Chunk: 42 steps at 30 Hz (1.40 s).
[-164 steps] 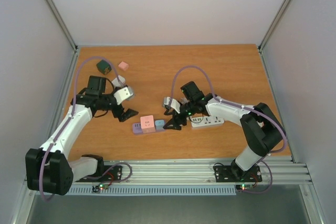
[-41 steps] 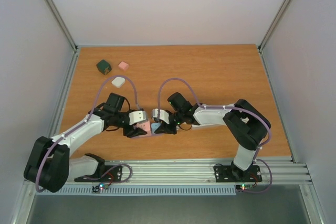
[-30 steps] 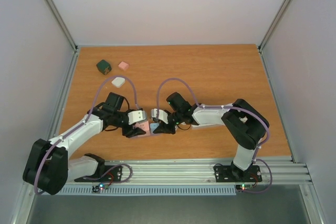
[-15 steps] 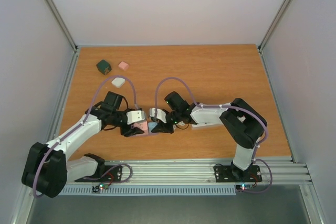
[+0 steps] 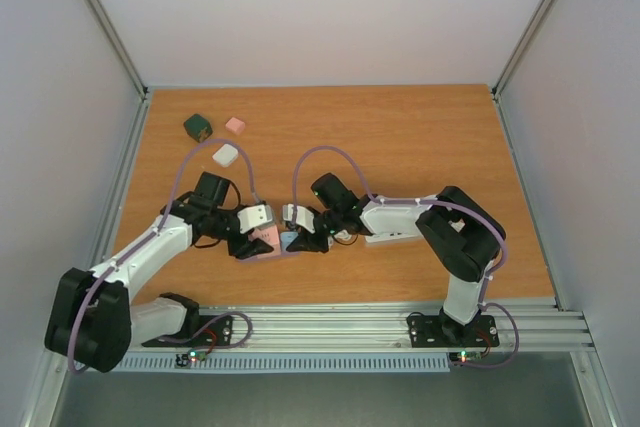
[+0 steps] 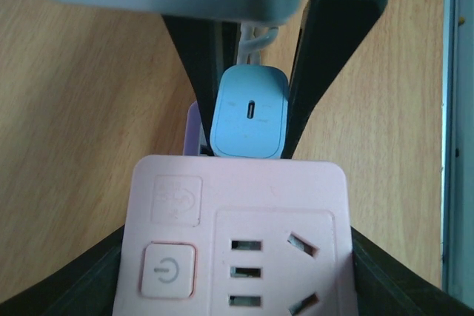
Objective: Pull the plug off the socket
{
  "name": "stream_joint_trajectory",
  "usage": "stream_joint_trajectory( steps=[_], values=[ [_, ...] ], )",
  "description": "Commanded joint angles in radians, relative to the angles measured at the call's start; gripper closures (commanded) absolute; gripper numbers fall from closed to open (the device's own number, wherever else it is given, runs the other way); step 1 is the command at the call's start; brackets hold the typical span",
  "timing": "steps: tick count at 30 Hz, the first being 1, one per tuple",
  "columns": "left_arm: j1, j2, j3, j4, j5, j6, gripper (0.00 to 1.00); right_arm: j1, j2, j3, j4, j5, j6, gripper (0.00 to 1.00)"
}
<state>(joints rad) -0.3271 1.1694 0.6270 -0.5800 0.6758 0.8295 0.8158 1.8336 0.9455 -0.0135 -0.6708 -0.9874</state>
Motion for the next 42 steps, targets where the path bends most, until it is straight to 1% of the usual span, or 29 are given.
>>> stream_joint_trajectory(
  steps=[1, 4, 5, 8, 11, 12, 13, 15, 17, 19, 23, 24, 29, 30, 32, 34, 36, 38, 40, 42],
  values=[
    [0.024, -0.001, 0.110, 0.092, 0.362, -0.119, 0.70, 0.007, 0.077, 0.002, -0.066, 0.208, 0.051, 0.99],
    [0.026, -0.028, 0.099, 0.065, 0.315, -0.040, 0.70, 0.006, 0.080, 0.004, -0.066, 0.210, 0.052, 0.99],
    [0.024, -0.044, 0.085, 0.061, 0.296, 0.011, 0.70, 0.006, 0.081, 0.005, -0.065, 0.212, 0.052, 0.99],
    [0.017, -0.091, 0.033, 0.086, 0.233, 0.113, 0.70, 0.006, 0.082, 0.009, -0.069, 0.216, 0.054, 0.99],
    [0.007, -0.104, 0.000, 0.076, 0.189, 0.183, 0.70, 0.006, 0.084, 0.017, -0.079, 0.220, 0.056, 0.99],
    [0.007, -0.108, -0.006, 0.080, 0.185, 0.195, 0.71, 0.006, 0.087, 0.020, -0.082, 0.220, 0.056, 0.99],
    [0.007, -0.109, -0.009, 0.093, 0.190, 0.163, 0.70, 0.007, 0.088, 0.023, -0.085, 0.223, 0.056, 0.99],
    [0.010, -0.103, 0.008, 0.055, 0.214, 0.136, 0.71, 0.006, 0.089, 0.025, -0.092, 0.221, 0.055, 0.99],
    [0.022, -0.099, 0.030, 0.019, 0.209, 0.127, 0.71, 0.006, 0.085, 0.023, -0.094, 0.218, 0.052, 0.99],
    [0.060, -0.093, 0.052, -0.014, 0.204, 0.129, 0.71, 0.006, 0.079, 0.022, -0.097, 0.217, 0.052, 0.96],
    [0.143, -0.077, 0.099, -0.091, 0.228, 0.172, 0.71, 0.006, 0.058, 0.022, -0.104, 0.199, 0.066, 0.86],
    [0.162, -0.074, 0.107, -0.096, 0.232, 0.174, 0.71, 0.006, 0.053, 0.024, -0.106, 0.193, 0.069, 0.82],
    [0.244, -0.057, 0.126, -0.046, 0.213, 0.140, 0.71, 0.006, 0.032, 0.053, -0.131, 0.173, 0.107, 0.56],
    [0.253, -0.051, 0.127, -0.025, 0.190, 0.124, 0.70, 0.006, 0.028, 0.056, -0.132, 0.168, 0.111, 0.50],
    [0.273, -0.041, 0.132, 0.014, 0.146, 0.094, 0.70, 0.006, 0.018, 0.060, -0.129, 0.160, 0.122, 0.43],
    [0.293, -0.035, 0.137, 0.062, 0.097, 0.067, 0.70, 0.008, 0.010, 0.067, -0.132, 0.151, 0.131, 0.38],
    [0.314, -0.023, 0.150, 0.108, 0.071, 0.031, 0.70, 0.008, 0.005, 0.078, -0.138, 0.144, 0.142, 0.34],
    [0.364, 0.007, 0.177, 0.133, 0.047, -0.004, 0.70, 0.008, 0.001, 0.088, -0.140, 0.141, 0.153, 0.32],
    [0.404, 0.051, 0.219, 0.155, 0.038, -0.062, 0.68, 0.008, -0.002, 0.099, -0.144, 0.138, 0.163, 0.29],
    [0.456, 0.104, 0.256, 0.162, 0.058, -0.112, 0.68, 0.008, -0.007, 0.108, -0.144, 0.139, 0.173, 0.27]
  ],
)
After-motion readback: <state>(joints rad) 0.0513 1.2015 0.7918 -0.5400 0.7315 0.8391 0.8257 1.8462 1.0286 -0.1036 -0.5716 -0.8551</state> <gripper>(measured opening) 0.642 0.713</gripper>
